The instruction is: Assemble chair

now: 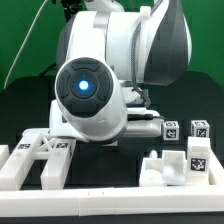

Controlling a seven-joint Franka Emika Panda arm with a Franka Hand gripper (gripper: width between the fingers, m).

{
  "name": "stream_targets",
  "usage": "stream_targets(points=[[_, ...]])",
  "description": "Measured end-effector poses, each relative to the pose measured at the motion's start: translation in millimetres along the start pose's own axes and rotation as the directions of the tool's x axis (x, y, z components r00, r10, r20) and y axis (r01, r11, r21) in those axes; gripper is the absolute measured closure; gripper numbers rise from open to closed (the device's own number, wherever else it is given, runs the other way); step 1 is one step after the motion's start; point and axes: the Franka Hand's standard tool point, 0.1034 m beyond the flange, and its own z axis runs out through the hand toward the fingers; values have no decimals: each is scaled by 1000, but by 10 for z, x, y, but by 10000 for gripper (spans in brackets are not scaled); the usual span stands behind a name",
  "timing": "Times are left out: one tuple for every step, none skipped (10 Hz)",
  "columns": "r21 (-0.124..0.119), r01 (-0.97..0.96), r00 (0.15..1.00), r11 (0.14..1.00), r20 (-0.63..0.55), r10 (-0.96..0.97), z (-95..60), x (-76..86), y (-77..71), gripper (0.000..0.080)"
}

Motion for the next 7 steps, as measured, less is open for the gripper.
stream_targets(points=[[10, 8, 1000, 1000, -29, -8, -275, -99, -75, 514], [18, 10, 998, 1000, -61, -9, -516, -194, -126, 514], [14, 25, 995, 1000, -98, -24, -709, -254, -143, 514], [-4, 71, 986, 997, -154, -71, -784, -204, -105, 514], [-20, 85, 973, 996, -211, -88, -709, -135, -54, 514], [-21, 77, 961, 997, -264, -80, -723, -132, -54, 514], [-28, 75, 935, 997, -346, -80, -779, -100, -45, 514]])
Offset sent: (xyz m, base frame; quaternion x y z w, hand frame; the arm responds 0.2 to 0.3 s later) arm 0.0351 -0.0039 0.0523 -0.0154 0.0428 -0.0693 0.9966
